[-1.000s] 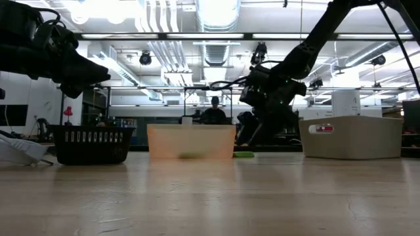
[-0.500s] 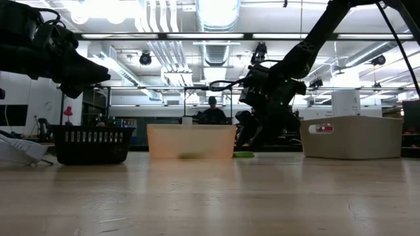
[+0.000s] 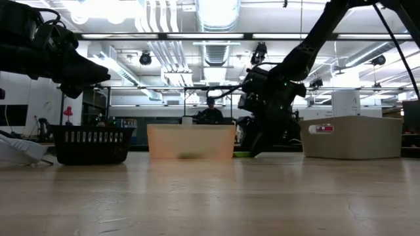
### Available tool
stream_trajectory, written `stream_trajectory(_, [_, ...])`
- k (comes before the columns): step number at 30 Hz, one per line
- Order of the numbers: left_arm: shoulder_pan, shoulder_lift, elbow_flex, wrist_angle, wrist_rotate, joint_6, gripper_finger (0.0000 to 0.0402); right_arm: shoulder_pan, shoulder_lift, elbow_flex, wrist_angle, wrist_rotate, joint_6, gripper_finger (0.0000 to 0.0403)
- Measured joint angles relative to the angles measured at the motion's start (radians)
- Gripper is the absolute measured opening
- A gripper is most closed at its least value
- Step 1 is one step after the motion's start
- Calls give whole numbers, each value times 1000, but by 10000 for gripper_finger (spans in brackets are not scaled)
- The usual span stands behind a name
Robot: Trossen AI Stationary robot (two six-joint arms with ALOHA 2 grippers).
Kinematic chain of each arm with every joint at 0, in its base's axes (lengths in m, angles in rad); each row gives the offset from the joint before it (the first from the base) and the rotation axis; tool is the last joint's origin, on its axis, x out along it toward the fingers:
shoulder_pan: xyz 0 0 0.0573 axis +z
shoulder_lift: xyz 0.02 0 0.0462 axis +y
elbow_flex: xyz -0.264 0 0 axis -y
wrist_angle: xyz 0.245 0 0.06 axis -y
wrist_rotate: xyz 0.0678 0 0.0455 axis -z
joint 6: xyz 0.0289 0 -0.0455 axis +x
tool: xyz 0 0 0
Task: Pick & Place School Supplies
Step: Put the green eraser into the orange bin
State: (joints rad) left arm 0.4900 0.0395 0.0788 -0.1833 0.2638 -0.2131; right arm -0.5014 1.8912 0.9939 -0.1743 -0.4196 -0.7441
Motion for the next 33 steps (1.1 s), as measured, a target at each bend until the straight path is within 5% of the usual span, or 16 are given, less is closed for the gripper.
stream_trajectory(17, [0,0,0,0,0,0,119,-6,39,36,-13,-29,5,216])
stream_trajectory(33, [0,0,0,0,0,0,119,-6,41,33,-9,-8,39,72])
